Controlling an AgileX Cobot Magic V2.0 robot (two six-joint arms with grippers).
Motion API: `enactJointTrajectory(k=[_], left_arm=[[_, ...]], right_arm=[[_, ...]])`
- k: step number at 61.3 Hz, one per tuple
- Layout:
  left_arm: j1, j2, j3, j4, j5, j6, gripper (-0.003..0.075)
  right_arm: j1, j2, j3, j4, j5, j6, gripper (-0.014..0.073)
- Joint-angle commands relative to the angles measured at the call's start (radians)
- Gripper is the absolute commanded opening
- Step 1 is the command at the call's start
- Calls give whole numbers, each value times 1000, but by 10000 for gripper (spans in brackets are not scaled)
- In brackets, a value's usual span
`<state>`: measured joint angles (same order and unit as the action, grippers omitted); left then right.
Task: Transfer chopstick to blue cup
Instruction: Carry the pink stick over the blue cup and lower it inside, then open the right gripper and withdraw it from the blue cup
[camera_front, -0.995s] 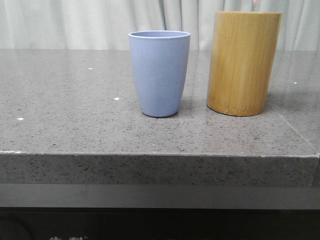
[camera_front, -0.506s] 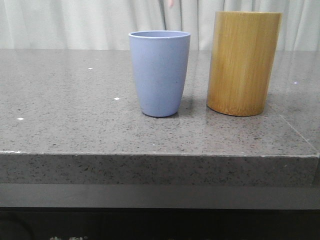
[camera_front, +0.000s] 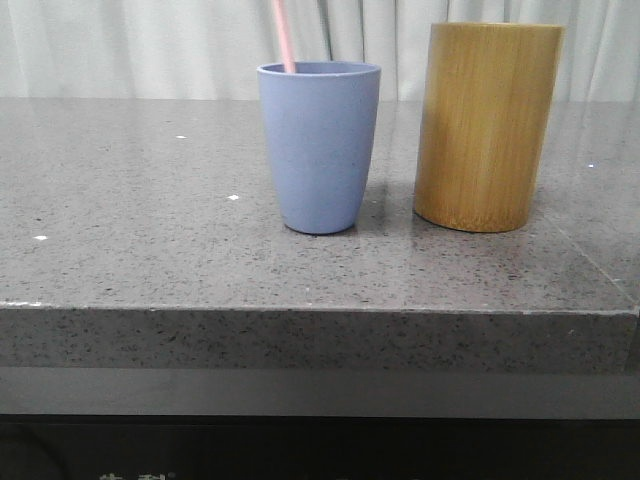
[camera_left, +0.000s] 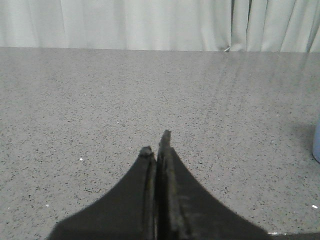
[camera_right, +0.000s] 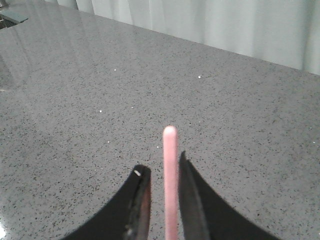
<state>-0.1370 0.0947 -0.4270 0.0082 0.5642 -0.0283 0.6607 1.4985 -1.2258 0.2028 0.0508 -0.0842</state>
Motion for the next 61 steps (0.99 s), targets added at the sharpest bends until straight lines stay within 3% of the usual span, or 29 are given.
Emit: enactJointTrajectory(k=[1, 6, 11, 25, 34, 42, 50, 61], left_arm=[[0, 11, -24, -8, -86, -8, -19], [0, 11, -24, -8, -86, -8, -19], [0, 11, -24, -8, -86, -8, -19], [0, 11, -24, -8, -86, -8, -19], [0, 11, -24, -8, -86, -8, -19], [0, 11, -24, -8, -86, -8, -19], [0, 11, -24, -8, -86, -8, -19], [0, 11, -24, -8, -86, -8, -19]], right_arm=[[1, -57, -30, 3, -72, -5, 254], [-9, -89, -34, 3, -67, -5, 300], [-28, -121, -67, 3, 1, -5, 281], [-171, -177, -235, -12, 400, -5, 48], [-302, -214, -256, -12, 548, -5, -85], [-422, -258, -251, -29, 681, -5, -88], [-508, -334, -192, -51, 710, -5, -87], [-560, -515, 24, -69, 646, -5, -87]])
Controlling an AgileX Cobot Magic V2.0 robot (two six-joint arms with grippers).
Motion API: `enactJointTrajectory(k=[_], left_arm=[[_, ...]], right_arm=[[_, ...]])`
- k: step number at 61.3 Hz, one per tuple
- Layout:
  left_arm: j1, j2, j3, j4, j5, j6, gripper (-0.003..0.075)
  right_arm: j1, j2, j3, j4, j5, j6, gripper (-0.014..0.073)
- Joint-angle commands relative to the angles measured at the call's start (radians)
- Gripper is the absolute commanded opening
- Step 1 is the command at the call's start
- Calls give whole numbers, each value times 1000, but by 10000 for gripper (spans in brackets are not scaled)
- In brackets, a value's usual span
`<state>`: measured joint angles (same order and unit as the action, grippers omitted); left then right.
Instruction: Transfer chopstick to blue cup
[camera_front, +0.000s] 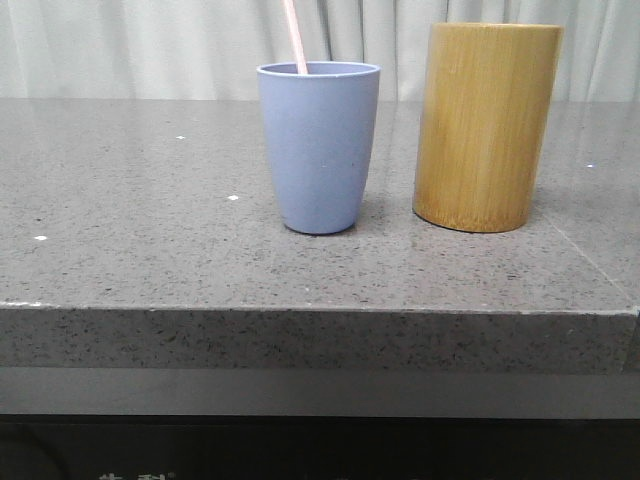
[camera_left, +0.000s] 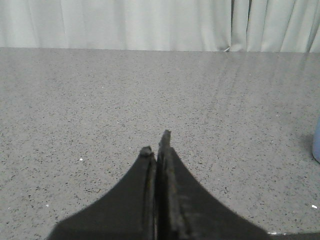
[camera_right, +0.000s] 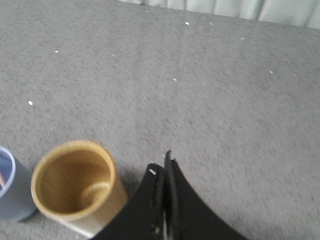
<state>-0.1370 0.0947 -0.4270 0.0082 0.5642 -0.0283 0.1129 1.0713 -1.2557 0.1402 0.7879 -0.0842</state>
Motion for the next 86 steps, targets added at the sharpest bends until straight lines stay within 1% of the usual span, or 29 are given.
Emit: enactJointTrajectory(k=[1, 3, 14, 23, 29, 36, 48, 86], left_arm=[[0, 11, -24, -8, -86, -8, -19], [0, 11, -24, -8, -86, -8, -19], [0, 11, -24, -8, -86, -8, -19], [0, 11, -24, -8, -86, -8, -19], [0, 11, -24, -8, -86, -8, -19], [0, 11, -24, -8, -86, -8, -19], [0, 11, -24, -8, -86, -8, -19], [0, 11, -24, -8, -86, -8, -19]], right_arm=[[-13, -103, 74, -7, -97, -5, -87], [-13, -157, 146, -7, -127, -5, -87], [-12, -382, 434, -7, -280, -5, -87], [-12, -574, 631, -6, -386, -5, -87], [-12, -708, 749, -6, -423, -5, -87], [-12, -835, 835, -6, -427, -5, -87], [-12, -933, 860, -6, -432, -5, -87], [-12, -933, 860, -6, -432, -5, -87]])
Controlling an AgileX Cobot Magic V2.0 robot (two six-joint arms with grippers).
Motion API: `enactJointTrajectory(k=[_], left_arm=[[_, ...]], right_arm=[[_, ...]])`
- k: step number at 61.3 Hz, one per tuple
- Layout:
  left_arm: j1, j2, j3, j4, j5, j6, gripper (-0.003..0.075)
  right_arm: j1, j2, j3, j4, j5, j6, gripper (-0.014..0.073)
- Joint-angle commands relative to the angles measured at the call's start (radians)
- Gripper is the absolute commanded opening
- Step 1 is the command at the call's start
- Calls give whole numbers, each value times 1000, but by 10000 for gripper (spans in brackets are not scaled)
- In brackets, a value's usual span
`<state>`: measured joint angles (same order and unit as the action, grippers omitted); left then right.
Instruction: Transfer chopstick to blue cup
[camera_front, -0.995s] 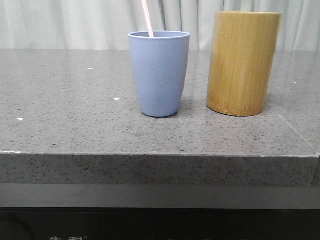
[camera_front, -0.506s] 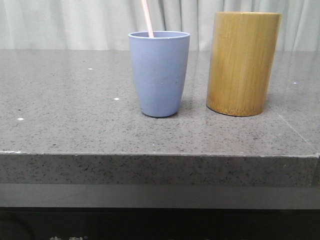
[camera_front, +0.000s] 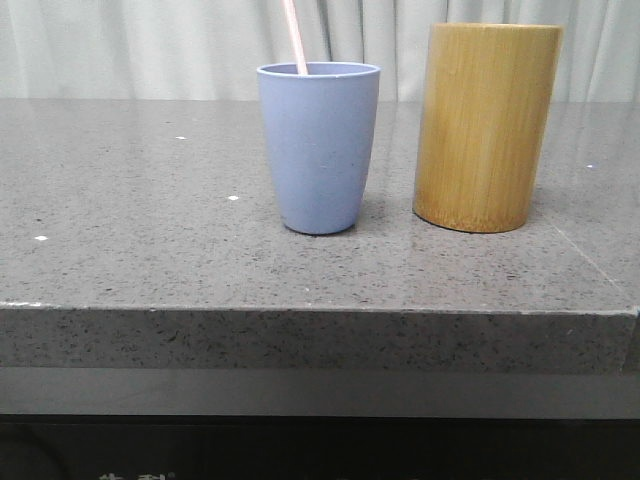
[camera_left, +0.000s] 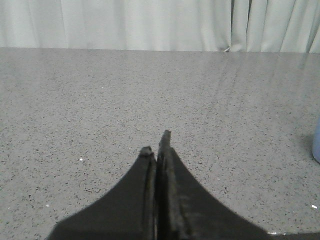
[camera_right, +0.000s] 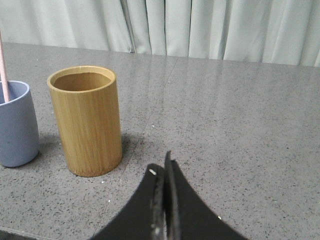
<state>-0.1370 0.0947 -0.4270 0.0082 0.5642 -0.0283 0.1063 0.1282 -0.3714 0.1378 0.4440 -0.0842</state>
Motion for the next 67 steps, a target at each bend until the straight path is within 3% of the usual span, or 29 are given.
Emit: enactJointTrajectory(k=[1, 13, 32, 49, 52, 67], left_arm=[[0, 11, -24, -8, -86, -8, -19], [0, -4, 5, -8, -118, -8, -19], [105, -123, 249, -65, -249, -8, -19], [121, -125, 441, -79, -492, -8, -19], [121, -125, 433, -79, -445, -8, -19], [121, -123, 437, -79, -450, -8, -19]], right_arm=[[-5, 10, -24, -3, -88, -5, -87], [-5, 10, -24, -3, -88, -5, -87], [-5, 10, -24, -3, -87, -5, -87], [-5, 10, -24, -3, -87, -5, -87], [-5, 10, -24, -3, -87, -5, -87], [-5, 10, -22, -3, -88, -5, -87]])
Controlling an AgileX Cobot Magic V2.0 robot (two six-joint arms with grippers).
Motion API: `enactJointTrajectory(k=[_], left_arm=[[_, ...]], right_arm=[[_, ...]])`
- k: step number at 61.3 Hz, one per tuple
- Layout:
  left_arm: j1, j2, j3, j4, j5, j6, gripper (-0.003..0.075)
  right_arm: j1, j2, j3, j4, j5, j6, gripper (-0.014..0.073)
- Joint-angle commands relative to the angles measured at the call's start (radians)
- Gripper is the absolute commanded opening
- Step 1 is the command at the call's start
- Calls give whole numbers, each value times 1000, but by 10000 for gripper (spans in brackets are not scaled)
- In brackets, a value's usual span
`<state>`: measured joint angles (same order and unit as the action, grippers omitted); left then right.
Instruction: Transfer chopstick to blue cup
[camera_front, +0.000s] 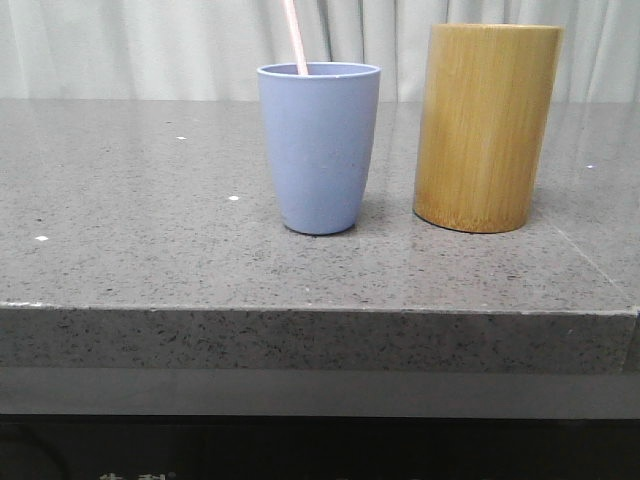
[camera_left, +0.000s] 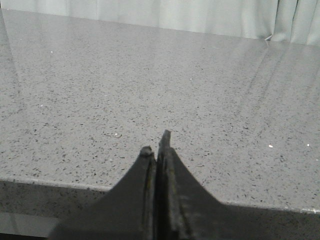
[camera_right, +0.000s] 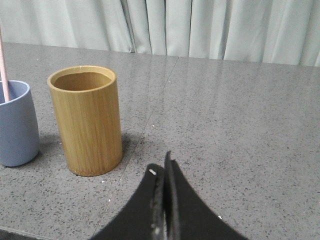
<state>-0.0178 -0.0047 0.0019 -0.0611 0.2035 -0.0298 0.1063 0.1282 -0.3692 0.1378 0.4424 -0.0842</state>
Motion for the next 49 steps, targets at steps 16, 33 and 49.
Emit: enactJointTrajectory(k=[16, 33, 49], left_arm=[[2, -23, 8, -10, -89, -7, -19], [2, -23, 8, -10, -89, -7, -19], [2, -23, 8, -10, -89, -7, -19]], right_arm=[[-5, 10, -24, -3, -86, -5, -87], [-5, 10, -24, -3, -86, -5, -87], [-5, 10, -19, -13, -93, -5, -87]])
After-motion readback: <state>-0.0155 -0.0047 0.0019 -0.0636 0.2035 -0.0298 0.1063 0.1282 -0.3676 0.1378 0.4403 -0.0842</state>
